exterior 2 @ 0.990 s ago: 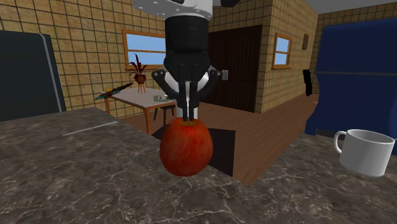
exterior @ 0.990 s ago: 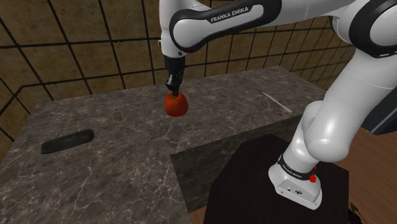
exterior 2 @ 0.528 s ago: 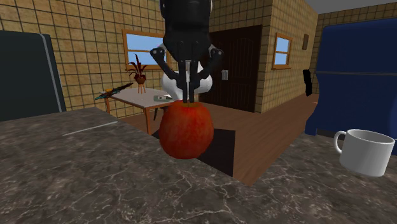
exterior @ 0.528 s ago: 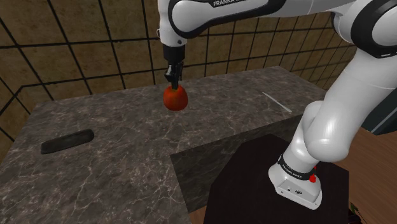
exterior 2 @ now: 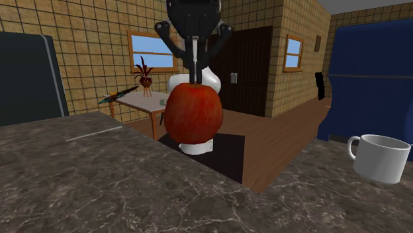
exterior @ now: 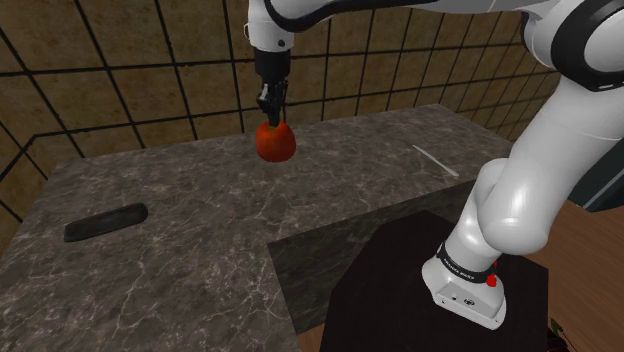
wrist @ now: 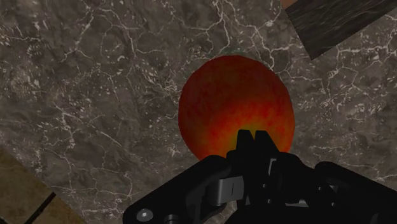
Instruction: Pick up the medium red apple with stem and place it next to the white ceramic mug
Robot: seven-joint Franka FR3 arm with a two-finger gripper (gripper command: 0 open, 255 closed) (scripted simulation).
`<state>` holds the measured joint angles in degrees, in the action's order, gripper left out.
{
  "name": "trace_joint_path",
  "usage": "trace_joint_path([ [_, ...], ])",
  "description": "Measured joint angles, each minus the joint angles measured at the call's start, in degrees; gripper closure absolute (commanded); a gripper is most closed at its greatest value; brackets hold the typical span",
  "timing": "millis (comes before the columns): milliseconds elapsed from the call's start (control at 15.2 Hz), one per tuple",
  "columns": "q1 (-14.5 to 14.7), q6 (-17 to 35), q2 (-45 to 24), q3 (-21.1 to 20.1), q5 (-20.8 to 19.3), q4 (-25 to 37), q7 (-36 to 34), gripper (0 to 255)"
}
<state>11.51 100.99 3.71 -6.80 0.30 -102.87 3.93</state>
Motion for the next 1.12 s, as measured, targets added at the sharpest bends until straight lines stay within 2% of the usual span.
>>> trace_joint_path([
  [726, 5.5, 0.3, 8.0, -6.7, 2.0, -8.1, -11.5, 255],
  [1122, 8.8, -0.1, 10.7, -11.6, 3.5, -10.0, -19.3, 255],
])
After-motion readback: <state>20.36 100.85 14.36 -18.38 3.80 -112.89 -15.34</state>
